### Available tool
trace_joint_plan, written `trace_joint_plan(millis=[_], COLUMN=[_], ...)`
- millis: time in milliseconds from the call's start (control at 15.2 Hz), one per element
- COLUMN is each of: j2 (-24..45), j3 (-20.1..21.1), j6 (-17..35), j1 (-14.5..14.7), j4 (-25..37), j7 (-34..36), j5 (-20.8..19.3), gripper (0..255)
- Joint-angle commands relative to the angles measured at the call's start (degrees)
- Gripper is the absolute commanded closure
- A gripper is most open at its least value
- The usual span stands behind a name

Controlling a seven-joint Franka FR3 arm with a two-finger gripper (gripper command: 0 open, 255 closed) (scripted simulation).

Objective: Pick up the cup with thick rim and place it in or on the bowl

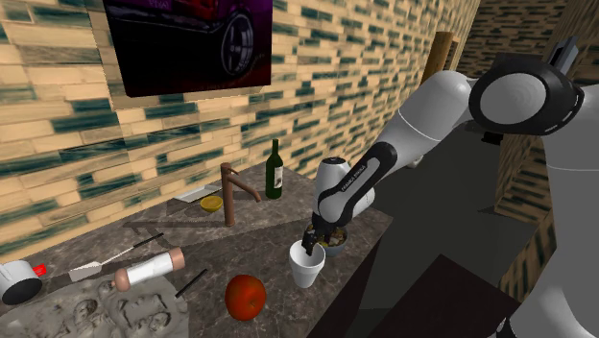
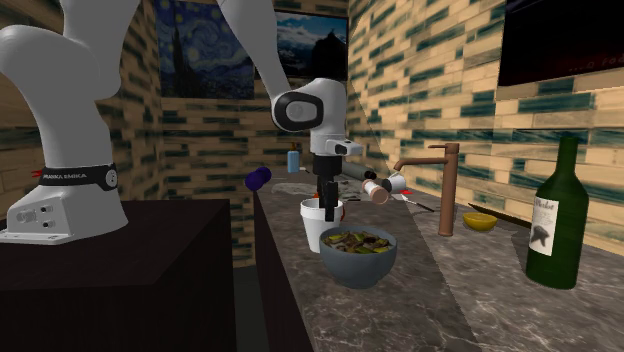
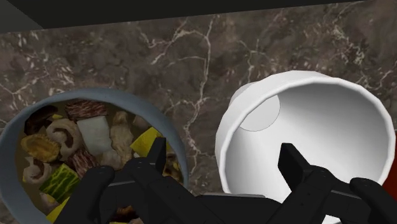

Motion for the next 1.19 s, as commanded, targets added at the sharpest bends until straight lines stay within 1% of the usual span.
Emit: trace_joint_plan(millis=[0,66,132,726,1122], j2=[0.0,0.0,0.0,0.0,-4.4], j3=[0.0,0.0,0.0,0.0,0.1], j6=[0.0,0.0,0.0,0.0,-3.5], j1=[0.0,0.0,0.0,0.0,-0.1], j4=[0.0,0.0,0.0,0.0,-0.9], j7=[0.0,0.0,0.0,0.0,0.1], j5=[0.0,0.0,0.0,0.0,0.1], gripper=[0,0,255,255,255])
